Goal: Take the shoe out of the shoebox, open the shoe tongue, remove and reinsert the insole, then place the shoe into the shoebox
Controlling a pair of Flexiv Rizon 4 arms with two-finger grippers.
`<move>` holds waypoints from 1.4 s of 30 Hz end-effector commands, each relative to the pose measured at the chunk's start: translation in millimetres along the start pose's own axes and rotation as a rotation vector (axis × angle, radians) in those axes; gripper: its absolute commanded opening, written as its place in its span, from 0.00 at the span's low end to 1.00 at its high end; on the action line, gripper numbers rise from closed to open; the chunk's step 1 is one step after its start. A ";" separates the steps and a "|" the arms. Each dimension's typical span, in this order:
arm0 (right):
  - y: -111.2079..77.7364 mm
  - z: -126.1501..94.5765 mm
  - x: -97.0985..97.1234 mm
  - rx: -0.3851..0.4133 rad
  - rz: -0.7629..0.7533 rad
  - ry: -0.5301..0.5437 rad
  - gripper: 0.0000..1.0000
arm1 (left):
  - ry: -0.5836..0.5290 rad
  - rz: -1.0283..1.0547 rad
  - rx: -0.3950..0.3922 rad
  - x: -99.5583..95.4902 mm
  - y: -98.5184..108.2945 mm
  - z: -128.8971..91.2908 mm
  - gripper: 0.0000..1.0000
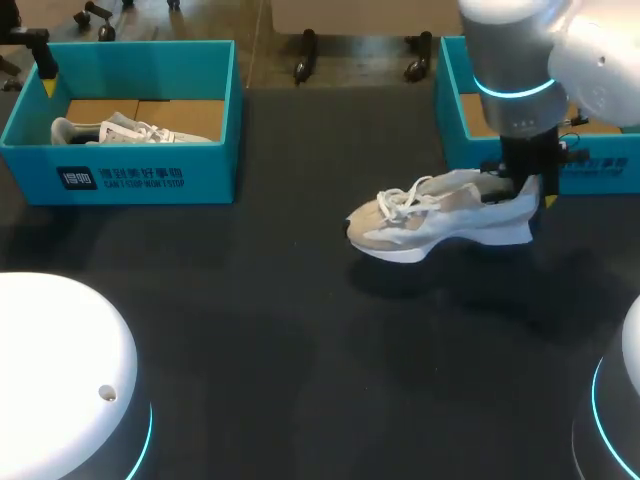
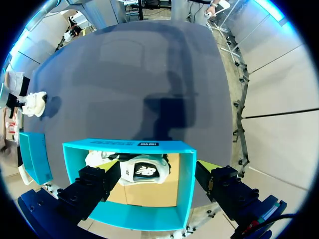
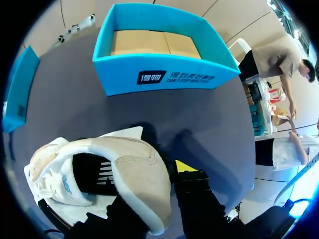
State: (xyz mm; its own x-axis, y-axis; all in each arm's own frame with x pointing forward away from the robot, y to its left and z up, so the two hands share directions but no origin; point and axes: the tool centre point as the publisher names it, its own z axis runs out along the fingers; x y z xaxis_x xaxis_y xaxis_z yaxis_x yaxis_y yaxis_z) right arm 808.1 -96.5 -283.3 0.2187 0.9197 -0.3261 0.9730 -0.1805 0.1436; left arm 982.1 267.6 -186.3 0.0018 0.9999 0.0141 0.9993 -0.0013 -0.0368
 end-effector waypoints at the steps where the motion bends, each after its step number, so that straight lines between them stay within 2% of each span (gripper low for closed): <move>1: -0.9 -0.5 -4.6 -0.003 -0.002 0.015 0.00 | 0.003 0.001 0.001 0.3 -0.3 -0.7 1.00; 8: -0.9 -0.5 -4.6 -0.003 -0.002 0.015 0.00 | 0.003 0.001 0.001 0.3 -0.3 -0.7 1.00; 13: -35.5 -5.4 15.9 0.000 -0.010 -0.076 0.00 | 0.003 0.001 0.001 0.3 -0.3 -0.7 1.00; 16: -58.1 -10.6 26.6 0.018 -0.015 -0.065 0.00 | 0.003 0.001 0.001 0.3 -0.3 -0.7 1.00; 19: -79.5 -20.5 35.1 0.005 -0.019 -0.049 0.00 | 0.003 0.001 0.001 0.3 -0.3 -0.7 1.00; 24: -108.3 -32.9 44.4 -0.034 0.019 -0.089 0.00 | 0.003 0.001 0.001 0.3 -0.3 -0.7 1.00; 29: -134.9 -34.8 64.3 -0.036 -0.008 -0.030 0.00 | 0.003 0.001 0.001 0.3 -0.3 -0.7 1.00; 35: -150.8 -28.0 90.6 -0.020 -0.032 -0.019 0.00 | 0.003 0.001 0.001 0.3 -0.3 -0.7 1.00; 42: -159.9 -23.9 109.7 0.001 -0.050 -0.009 0.00 | 0.003 0.001 0.001 0.3 -0.3 -0.7 1.00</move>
State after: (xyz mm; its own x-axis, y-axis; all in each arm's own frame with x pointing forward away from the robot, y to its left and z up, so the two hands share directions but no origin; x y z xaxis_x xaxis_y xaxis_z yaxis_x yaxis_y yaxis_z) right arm 671.6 30.5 -312.4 0.1651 0.9328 -0.3204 0.9831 -0.1295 0.1298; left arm 982.1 267.6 -186.3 0.0019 0.9999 0.0141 0.9993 -0.0014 -0.0368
